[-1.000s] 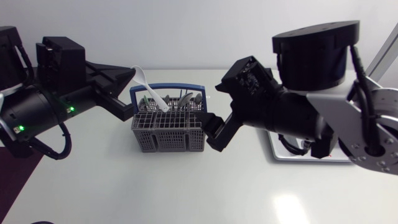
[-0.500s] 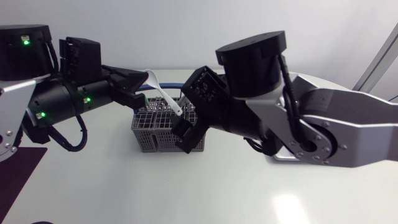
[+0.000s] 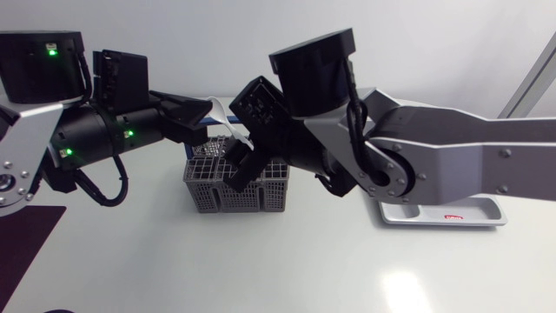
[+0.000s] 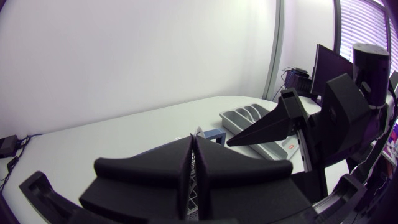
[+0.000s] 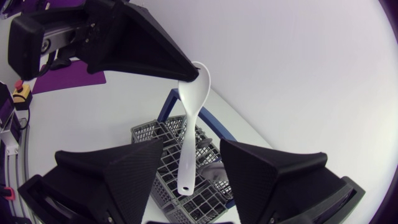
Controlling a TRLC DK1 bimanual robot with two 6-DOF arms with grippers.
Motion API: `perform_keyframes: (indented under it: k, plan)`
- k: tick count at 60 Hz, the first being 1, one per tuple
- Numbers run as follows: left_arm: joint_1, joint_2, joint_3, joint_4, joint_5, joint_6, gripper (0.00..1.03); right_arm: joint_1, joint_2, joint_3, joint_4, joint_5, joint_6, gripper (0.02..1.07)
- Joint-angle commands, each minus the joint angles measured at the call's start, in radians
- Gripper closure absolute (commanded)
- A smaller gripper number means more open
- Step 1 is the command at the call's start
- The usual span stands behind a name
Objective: Unload the cutlery basket into the drawer organizer.
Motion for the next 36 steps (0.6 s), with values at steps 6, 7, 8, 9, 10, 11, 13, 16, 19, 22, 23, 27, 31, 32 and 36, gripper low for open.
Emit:
perform_keyframes:
  k: [6, 7, 8, 9, 10, 11, 13, 16, 19, 22, 23, 27, 31, 32, 36]
  plan:
    - [0.001, 0.024, 0.046, -0.011, 0.011, -0.036, 1.0, 0.006, 0.043, 0.032, 0.027, 0.026, -0.005, 0.62]
    - [0.001, 0.024, 0.046, -0.011, 0.011, -0.036, 1.0, 0.006, 0.045, 0.033, 0.028, 0.029, -0.006, 0.63]
    - [0.001, 0.026, 0.048, -0.012, 0.011, -0.036, 1.0, 0.006, 0.045, 0.033, 0.03, 0.032, -0.008, 0.63]
    - [0.001, 0.026, 0.048, -0.012, 0.011, -0.036, 1.0, 0.006, 0.047, 0.033, 0.03, 0.034, -0.008, 0.63]
    - [0.0, 0.026, 0.048, -0.012, 0.011, -0.036, 1.0, 0.006, 0.048, 0.035, 0.03, 0.035, -0.009, 0.65]
    - [0.0, 0.028, 0.049, -0.012, 0.011, -0.036, 1.0, 0.006, 0.05, 0.036, 0.031, 0.037, -0.011, 0.66]
    - [0.0, 0.028, 0.051, -0.015, 0.011, -0.036, 1.0, 0.011, 0.051, 0.038, 0.033, 0.04, -0.014, 0.68]
    - [-0.002, 0.029, 0.051, -0.017, 0.011, -0.036, 1.0, 0.012, 0.056, 0.041, 0.034, 0.044, -0.015, 0.71]
    - [-0.004, 0.029, 0.051, -0.018, 0.009, -0.036, 1.0, 0.016, 0.059, 0.042, 0.039, 0.05, -0.018, 0.71]
    - [-0.005, 0.029, 0.052, -0.022, 0.011, -0.036, 1.0, 0.019, 0.06, 0.044, 0.039, 0.055, -0.018, 0.73]
    - [-0.005, 0.029, 0.052, -0.023, 0.011, -0.036, 1.0, 0.019, 0.062, 0.045, 0.039, 0.055, -0.018, 0.76]
    - [-0.007, 0.029, 0.052, -0.026, 0.011, -0.036, 1.0, 0.023, 0.065, 0.048, 0.039, 0.058, -0.02, 0.8]
    - [-0.007, 0.031, 0.052, -0.028, 0.009, -0.034, 1.0, 0.028, 0.068, 0.05, 0.039, 0.063, -0.023, 0.8]
    - [-0.007, 0.031, 0.052, -0.028, 0.011, -0.034, 1.0, 0.029, 0.068, 0.051, 0.039, 0.064, -0.025, 0.8]
    - [-0.011, 0.032, 0.054, -0.032, 0.011, -0.034, 1.0, 0.031, 0.07, 0.055, 0.039, 0.066, -0.025, 0.8]
